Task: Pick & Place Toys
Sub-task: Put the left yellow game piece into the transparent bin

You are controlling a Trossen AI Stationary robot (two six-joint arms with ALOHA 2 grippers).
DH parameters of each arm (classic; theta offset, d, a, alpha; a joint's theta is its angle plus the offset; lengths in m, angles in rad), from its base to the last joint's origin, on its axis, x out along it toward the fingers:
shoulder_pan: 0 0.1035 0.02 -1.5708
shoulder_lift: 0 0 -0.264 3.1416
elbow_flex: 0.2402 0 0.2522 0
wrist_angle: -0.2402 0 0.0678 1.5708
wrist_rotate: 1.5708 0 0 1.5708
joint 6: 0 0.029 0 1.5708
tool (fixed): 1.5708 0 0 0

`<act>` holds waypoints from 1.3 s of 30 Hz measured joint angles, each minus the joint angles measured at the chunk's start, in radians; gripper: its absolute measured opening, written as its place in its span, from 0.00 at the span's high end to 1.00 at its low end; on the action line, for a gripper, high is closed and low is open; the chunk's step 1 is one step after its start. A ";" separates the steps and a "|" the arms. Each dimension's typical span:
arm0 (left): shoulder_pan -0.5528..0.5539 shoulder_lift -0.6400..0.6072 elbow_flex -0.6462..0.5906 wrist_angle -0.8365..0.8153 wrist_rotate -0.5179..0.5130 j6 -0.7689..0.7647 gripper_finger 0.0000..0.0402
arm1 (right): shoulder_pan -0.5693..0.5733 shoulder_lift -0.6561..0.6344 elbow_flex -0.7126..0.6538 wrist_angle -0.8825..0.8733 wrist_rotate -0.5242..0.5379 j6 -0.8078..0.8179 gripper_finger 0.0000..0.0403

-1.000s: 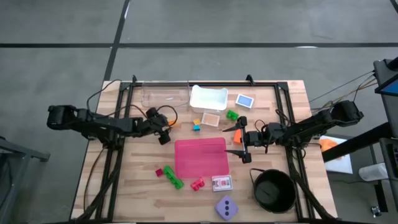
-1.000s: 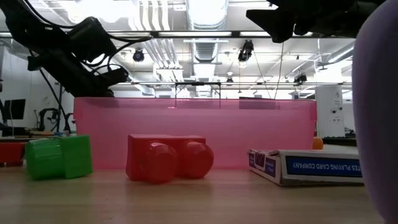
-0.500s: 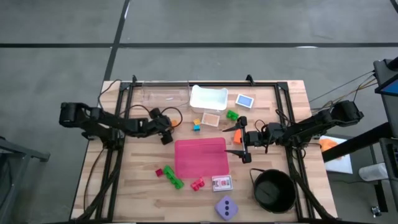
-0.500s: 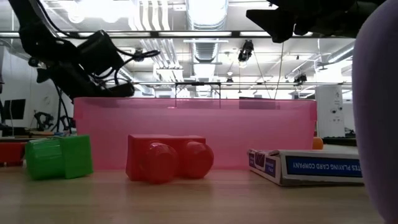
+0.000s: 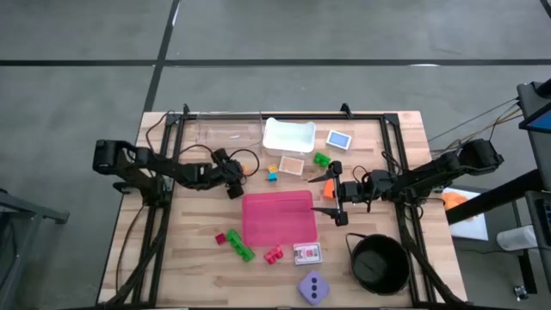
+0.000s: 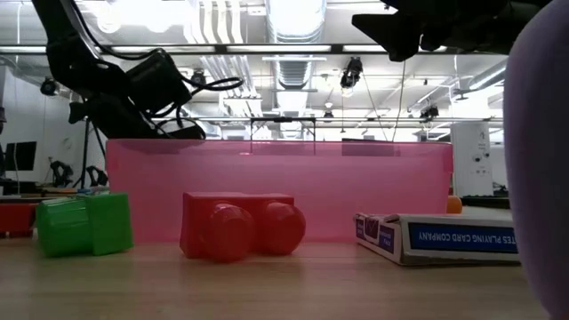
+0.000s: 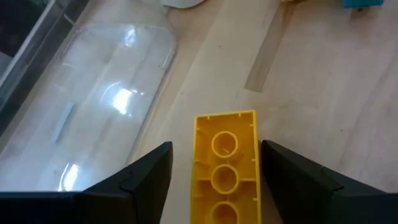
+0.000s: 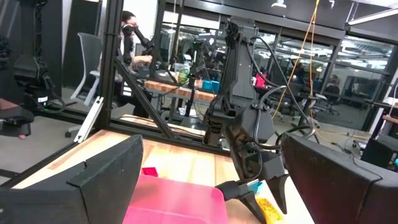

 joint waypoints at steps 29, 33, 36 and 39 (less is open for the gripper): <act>-0.001 -0.185 -0.008 -0.122 0.011 -0.024 0.64 | 0.000 0.000 0.000 -0.016 0.000 0.001 0.06; -0.001 -0.234 -0.010 -0.117 0.008 -0.024 0.66 | 0.000 0.001 0.000 -0.018 0.000 0.001 0.06; -0.001 -0.274 -0.013 -0.112 0.008 -0.024 0.66 | 0.000 0.002 0.000 -0.019 0.000 0.001 0.06; -0.001 -0.320 -0.019 -0.070 0.025 -0.024 0.66 | 0.000 0.002 0.000 -0.020 0.000 0.001 0.06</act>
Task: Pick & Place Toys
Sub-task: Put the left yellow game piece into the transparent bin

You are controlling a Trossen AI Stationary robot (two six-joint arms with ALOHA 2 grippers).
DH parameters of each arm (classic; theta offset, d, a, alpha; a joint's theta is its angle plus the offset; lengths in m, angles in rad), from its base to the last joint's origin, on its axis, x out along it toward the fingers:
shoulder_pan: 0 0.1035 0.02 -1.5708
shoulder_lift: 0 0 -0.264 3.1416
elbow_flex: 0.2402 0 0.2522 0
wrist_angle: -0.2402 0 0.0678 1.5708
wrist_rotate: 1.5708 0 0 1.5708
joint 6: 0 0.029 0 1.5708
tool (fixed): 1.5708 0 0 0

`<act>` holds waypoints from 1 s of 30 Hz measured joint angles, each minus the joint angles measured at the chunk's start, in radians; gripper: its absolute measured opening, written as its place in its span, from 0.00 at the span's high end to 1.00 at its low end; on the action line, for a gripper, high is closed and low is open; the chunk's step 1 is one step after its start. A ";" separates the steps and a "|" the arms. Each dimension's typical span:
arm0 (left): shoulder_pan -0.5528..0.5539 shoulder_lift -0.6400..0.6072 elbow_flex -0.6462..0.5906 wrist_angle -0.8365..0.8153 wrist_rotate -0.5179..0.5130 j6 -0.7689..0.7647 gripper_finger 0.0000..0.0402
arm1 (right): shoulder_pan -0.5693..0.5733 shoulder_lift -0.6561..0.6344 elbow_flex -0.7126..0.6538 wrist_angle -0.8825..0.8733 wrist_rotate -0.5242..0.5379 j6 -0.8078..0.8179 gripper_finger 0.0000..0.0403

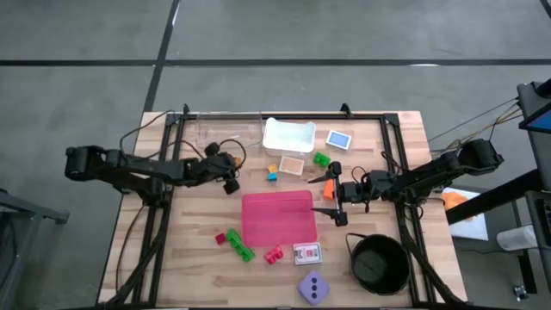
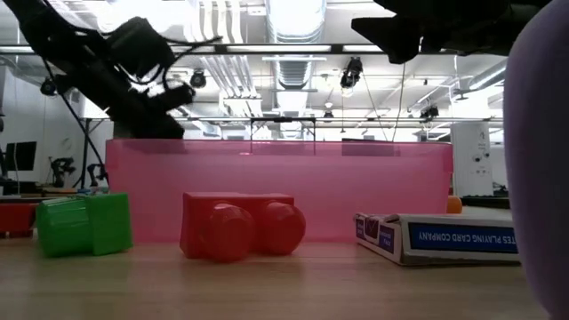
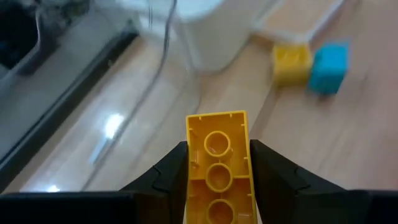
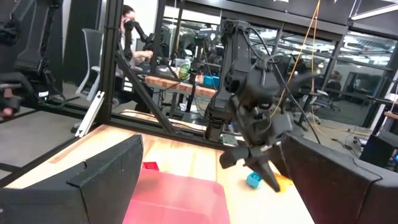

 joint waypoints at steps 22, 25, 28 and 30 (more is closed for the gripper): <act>0.300 -0.260 -0.197 0.378 0.082 0.091 0.66 | 0.000 0.000 0.000 0.009 0.000 0.000 0.06; 0.385 -0.250 -0.193 0.383 0.144 0.090 0.66 | 0.000 0.000 0.000 0.009 0.000 -0.002 0.06; 0.440 -0.236 -0.194 0.379 0.183 0.088 0.66 | 0.000 0.000 0.000 0.009 0.000 -0.004 0.06; 0.459 -0.224 -0.194 0.373 0.194 0.087 0.66 | 0.000 0.000 0.000 0.008 0.000 -0.004 0.06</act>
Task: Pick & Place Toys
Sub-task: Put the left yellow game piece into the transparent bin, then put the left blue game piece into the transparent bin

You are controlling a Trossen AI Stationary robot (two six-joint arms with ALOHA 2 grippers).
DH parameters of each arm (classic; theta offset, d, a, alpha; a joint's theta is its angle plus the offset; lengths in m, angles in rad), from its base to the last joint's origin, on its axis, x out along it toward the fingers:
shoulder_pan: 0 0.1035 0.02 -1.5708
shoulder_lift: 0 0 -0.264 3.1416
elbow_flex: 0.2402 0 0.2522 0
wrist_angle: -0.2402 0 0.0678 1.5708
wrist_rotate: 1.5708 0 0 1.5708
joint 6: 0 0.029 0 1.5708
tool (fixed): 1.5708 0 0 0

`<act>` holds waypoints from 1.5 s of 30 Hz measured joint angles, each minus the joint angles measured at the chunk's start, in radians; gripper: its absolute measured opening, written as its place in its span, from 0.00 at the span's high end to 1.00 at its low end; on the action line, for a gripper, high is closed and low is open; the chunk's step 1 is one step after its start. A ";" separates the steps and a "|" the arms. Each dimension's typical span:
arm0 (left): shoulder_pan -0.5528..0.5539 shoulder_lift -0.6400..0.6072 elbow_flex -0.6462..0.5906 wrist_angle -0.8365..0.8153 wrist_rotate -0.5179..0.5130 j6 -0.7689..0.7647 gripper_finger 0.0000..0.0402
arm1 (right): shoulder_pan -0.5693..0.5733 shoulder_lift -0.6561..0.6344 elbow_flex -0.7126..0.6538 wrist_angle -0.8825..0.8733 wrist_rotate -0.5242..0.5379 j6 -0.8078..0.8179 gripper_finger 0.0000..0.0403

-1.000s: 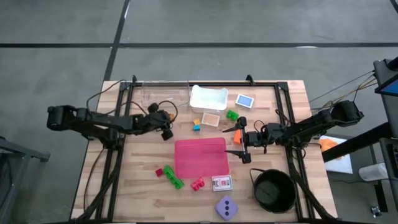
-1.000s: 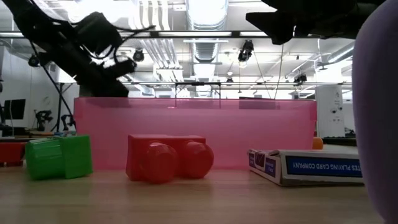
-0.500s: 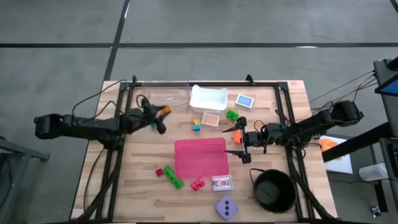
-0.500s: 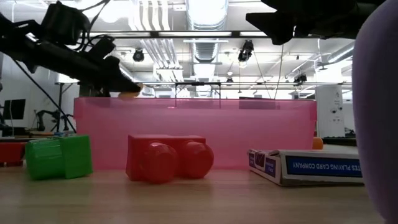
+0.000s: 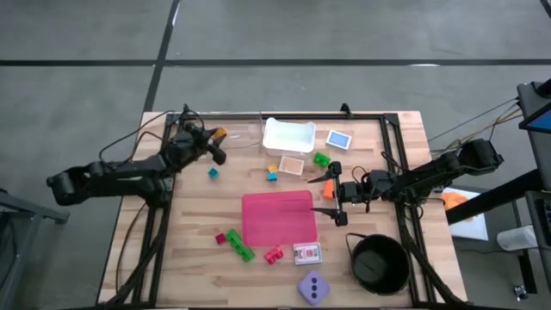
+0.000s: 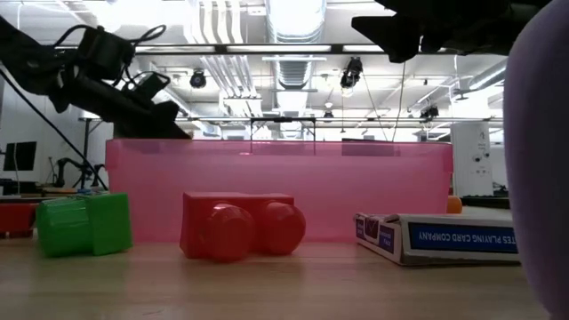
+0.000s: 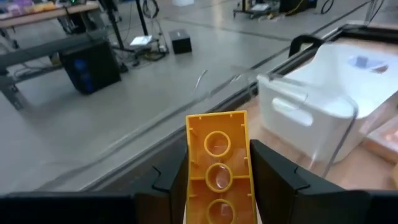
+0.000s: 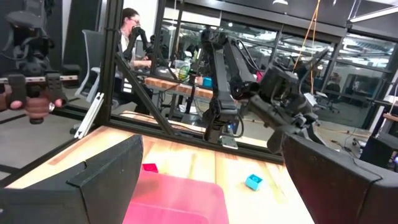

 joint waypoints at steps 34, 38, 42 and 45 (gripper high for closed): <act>-0.008 0.036 0.002 -0.001 0.169 0.021 0.39 | 0.000 0.000 0.000 -0.016 0.000 0.000 0.06; -0.047 -0.035 0.048 -0.213 0.183 0.082 0.39 | 0.000 0.000 0.000 -0.019 0.000 0.000 0.06; -0.099 -0.101 0.136 -0.510 0.180 0.088 0.39 | 0.000 0.000 0.000 -0.020 0.000 0.000 0.06; -0.139 -0.129 0.196 -0.697 0.180 0.053 0.39 | 0.000 0.000 0.000 -0.020 0.000 0.000 0.06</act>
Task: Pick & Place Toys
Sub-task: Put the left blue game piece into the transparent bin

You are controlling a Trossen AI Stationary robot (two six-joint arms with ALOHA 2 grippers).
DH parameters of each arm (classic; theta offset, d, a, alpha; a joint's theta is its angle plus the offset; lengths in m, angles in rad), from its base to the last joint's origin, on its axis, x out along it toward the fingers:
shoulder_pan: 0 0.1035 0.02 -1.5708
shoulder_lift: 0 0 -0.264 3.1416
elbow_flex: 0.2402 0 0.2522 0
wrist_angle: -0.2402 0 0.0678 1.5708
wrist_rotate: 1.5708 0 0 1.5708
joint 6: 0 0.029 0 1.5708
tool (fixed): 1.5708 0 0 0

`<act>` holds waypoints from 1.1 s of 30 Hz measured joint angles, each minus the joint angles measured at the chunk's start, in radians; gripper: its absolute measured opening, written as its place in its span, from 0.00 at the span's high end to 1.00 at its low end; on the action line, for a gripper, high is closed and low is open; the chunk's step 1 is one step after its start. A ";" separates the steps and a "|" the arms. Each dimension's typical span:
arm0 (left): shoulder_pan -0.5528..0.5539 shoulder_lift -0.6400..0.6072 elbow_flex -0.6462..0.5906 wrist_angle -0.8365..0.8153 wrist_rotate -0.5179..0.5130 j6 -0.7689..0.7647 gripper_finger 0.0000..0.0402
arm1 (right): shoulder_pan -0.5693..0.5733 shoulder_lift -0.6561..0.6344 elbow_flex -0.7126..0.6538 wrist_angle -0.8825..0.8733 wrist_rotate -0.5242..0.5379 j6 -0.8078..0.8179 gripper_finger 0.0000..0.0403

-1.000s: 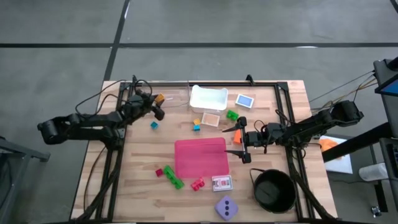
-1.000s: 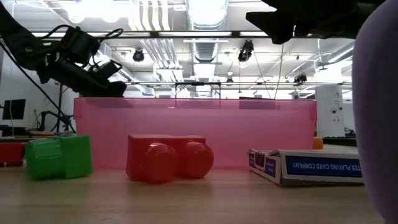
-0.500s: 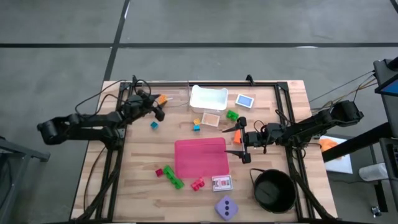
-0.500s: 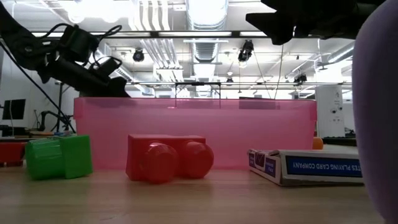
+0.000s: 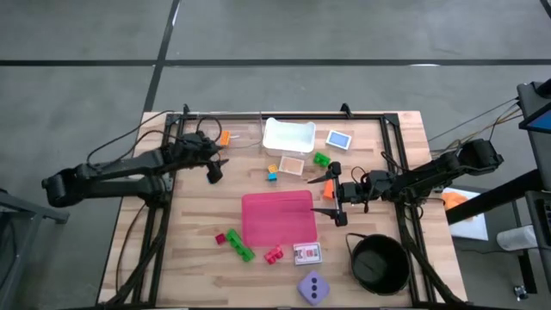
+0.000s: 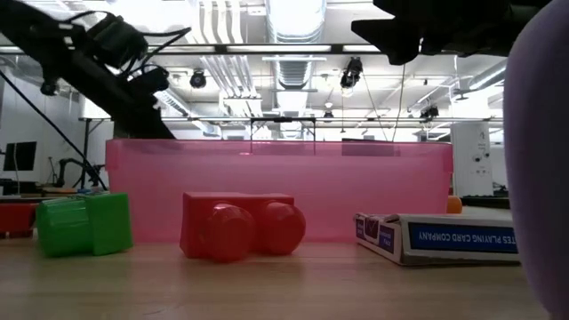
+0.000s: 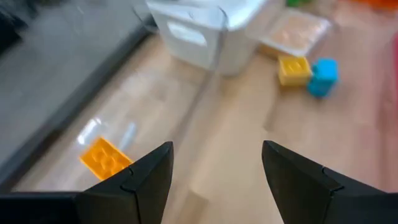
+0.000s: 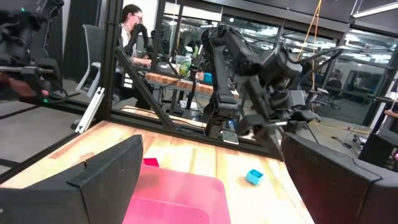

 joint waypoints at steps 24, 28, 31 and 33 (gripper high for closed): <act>-0.064 0.020 0.061 -0.303 -0.036 -0.472 0.39 | 0.000 0.000 -0.002 -0.001 0.000 0.000 0.06; -0.083 0.104 0.061 -0.308 -0.023 -0.474 0.39 | 0.000 0.000 -0.002 -0.001 0.000 0.000 0.06; -0.085 0.183 0.086 -0.325 -0.030 -0.475 0.39 | 0.000 0.000 -0.002 -0.001 0.000 0.000 0.06; -0.085 0.233 0.113 -0.356 -0.060 -0.475 0.39 | 0.000 0.000 -0.002 -0.001 0.000 0.000 0.06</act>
